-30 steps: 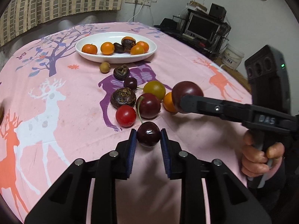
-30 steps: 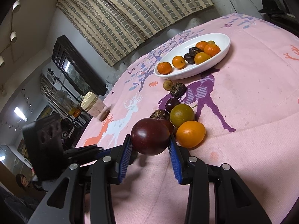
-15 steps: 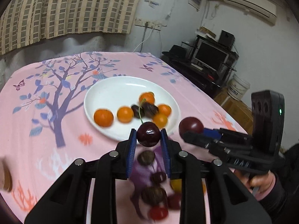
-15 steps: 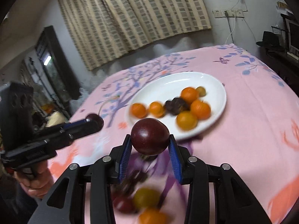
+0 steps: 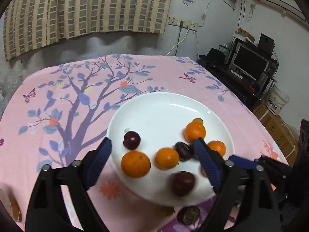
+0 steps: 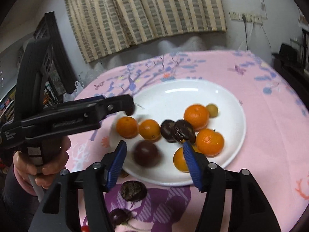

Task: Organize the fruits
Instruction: 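Carry the tomato and cherry onto the white plate and open both tools, then grasp a tangerine with the right tool while the left tool grasps a red cherry tomato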

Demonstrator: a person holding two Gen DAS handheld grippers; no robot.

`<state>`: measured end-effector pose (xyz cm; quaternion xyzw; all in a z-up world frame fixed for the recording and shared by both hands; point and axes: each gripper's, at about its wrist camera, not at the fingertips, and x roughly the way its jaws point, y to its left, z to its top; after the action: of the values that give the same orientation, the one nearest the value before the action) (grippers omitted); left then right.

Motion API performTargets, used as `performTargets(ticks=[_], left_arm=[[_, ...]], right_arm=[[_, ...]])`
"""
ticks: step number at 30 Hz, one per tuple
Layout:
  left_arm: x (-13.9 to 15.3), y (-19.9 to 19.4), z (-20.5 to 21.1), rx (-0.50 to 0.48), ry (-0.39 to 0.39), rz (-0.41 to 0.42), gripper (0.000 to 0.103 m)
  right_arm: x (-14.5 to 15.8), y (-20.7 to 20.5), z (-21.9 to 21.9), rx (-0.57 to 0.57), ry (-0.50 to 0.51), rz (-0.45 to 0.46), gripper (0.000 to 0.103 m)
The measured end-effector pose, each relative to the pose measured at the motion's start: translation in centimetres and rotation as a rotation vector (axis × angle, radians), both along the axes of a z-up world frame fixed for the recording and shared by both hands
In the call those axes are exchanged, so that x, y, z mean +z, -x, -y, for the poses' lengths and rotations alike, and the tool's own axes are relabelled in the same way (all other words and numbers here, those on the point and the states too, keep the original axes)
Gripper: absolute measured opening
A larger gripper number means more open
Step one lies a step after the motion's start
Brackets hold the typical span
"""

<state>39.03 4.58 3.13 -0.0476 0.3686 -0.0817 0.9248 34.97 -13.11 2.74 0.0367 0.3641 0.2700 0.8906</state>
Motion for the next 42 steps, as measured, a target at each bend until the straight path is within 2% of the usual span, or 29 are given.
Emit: performTargets(ticks=[3, 6, 12, 15, 17, 20, 23, 27, 30, 34, 41, 42], left_arm=[[0.5, 3.3, -0.9, 0.007, -0.008, 0.024, 0.092], [0.1, 7.2, -2.1, 0.041, -0.003, 0.04, 0.098], [-2.7, 13.7, -4.7, 0.086, 0.062, -0.014, 0.098], [-4.2, 15.2, -5.8, 0.122, 0.097, -0.073, 0.098], [-4.3, 16.1, -6.2, 0.126, 0.118, -0.072, 0.098], [-4.2, 17.1, -6.2, 0.129, 0.103, -0.051, 0.098], [-4.3, 17.7, -6.1, 0.124, 0.088, -0.046, 0.098], [-4.4, 18.1, -6.3, 0.127, 0.079, -0.055, 0.098], [-4.4, 18.2, -6.8, 0.139, 0.09, -0.056, 0.098], [-4.5, 18.3, -7.2, 0.152, 0.1, -0.064, 0.098], [-4.3, 18.6, -6.3, 0.124, 0.059, -0.054, 0.098], [-4.3, 18.6, -6.2, 0.12, 0.051, -0.052, 0.098]], right_arm=[[0.8, 1.6, 0.6, 0.025, -0.026, 0.016, 0.072], [0.4, 3.1, 1.2, 0.042, -0.033, -0.001, 0.073], [-2.0, 7.8, 3.2, 0.045, -0.026, -0.089, 0.073], [-2.9, 9.9, 3.9, 0.054, -0.036, -0.117, 0.073], [-3.7, 11.0, 4.1, 0.096, -0.068, -0.171, 0.074], [-4.7, 11.9, 4.4, 0.114, -0.09, -0.242, 0.074], [-4.3, 12.3, 4.4, 0.114, -0.092, -0.216, 0.074], [-4.8, 12.2, 3.5, 0.12, -0.032, -0.244, 0.074], [-4.7, 12.3, 3.2, 0.116, -0.006, -0.231, 0.073], [-4.8, 12.6, 3.0, 0.067, 0.095, -0.22, 0.063], [-4.8, 13.4, 2.2, 0.06, 0.201, -0.172, 0.061], [-4.9, 13.6, 1.6, 0.069, 0.239, -0.161, 0.058]])
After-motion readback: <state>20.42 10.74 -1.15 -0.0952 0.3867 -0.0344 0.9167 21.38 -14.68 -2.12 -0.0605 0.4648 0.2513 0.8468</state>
